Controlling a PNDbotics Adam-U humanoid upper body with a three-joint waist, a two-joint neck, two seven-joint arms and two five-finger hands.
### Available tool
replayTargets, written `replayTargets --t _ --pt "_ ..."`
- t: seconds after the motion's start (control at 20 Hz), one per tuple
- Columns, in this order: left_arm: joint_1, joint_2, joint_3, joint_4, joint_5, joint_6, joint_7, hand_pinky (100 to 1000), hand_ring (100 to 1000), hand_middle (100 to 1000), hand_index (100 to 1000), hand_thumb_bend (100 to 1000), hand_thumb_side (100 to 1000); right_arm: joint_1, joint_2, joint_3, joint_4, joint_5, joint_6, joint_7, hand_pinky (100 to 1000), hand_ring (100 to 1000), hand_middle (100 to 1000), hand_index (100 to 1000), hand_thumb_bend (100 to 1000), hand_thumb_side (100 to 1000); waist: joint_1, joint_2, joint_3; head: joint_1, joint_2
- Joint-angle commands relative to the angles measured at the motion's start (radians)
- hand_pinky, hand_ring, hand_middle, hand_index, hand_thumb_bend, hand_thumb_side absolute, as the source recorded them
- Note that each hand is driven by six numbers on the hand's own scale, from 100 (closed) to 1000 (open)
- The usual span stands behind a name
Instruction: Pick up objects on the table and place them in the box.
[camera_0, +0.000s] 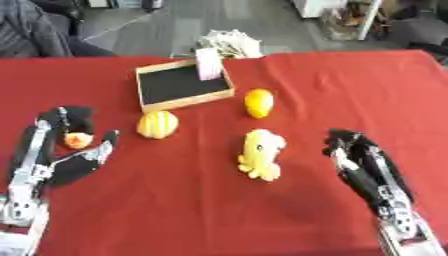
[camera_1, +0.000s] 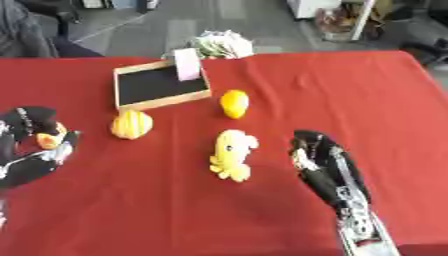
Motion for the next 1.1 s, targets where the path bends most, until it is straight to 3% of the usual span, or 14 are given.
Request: replayTargets --t 0.05,0.35,0.5,0.75,0.9,1.1 --pt "-0.010 0.011 0.000 -0.014 -0.003 0.000 -0.005 718 537 495 666 430 100 -0.008 -0.014 -0.006 -0.015 0.004 0.000 0.000 718 622 620 749 100 395 0.011 -0.014 0.000 -0.002 -0.003" --pt "-0.014 0.018 0.002 -0.016 -0.007 0.002 -0.007 721 541 498 670 429 100 -0.009 -0.015 -0.006 -0.015 0.005 0.000 0.000 718 622 621 749 100 393 0.013 -0.016 0.001 -0.004 -0.007" --pt "-0.033 0.070 0.002 -0.019 -0.029 0.005 -0.022 726 550 508 680 430 100 -0.009 -0.018 -0.006 -0.014 0.007 0.001 0.000 718 622 621 749 100 393 0.016 -0.018 -0.001 -0.005 -0.003" --pt "-0.110 0.328 -0.001 0.029 -0.156 0.010 -0.138 740 568 530 694 441 100 -0.004 -0.026 -0.005 -0.010 0.009 0.001 0.001 718 622 621 749 100 395 0.026 -0.025 -0.004 -0.003 -0.003" --pt "-0.197 0.479 -0.040 0.145 -0.240 -0.021 -0.260 751 585 550 702 446 100 -0.001 -0.027 -0.002 -0.008 0.009 0.000 0.004 718 622 621 749 100 396 0.033 -0.029 -0.009 -0.001 -0.002" --pt "-0.340 0.578 -0.128 0.373 -0.361 -0.111 -0.466 758 605 584 712 447 100 -0.001 -0.031 0.003 -0.006 0.009 0.000 0.008 718 622 621 749 100 396 0.038 -0.033 -0.022 0.007 0.003"
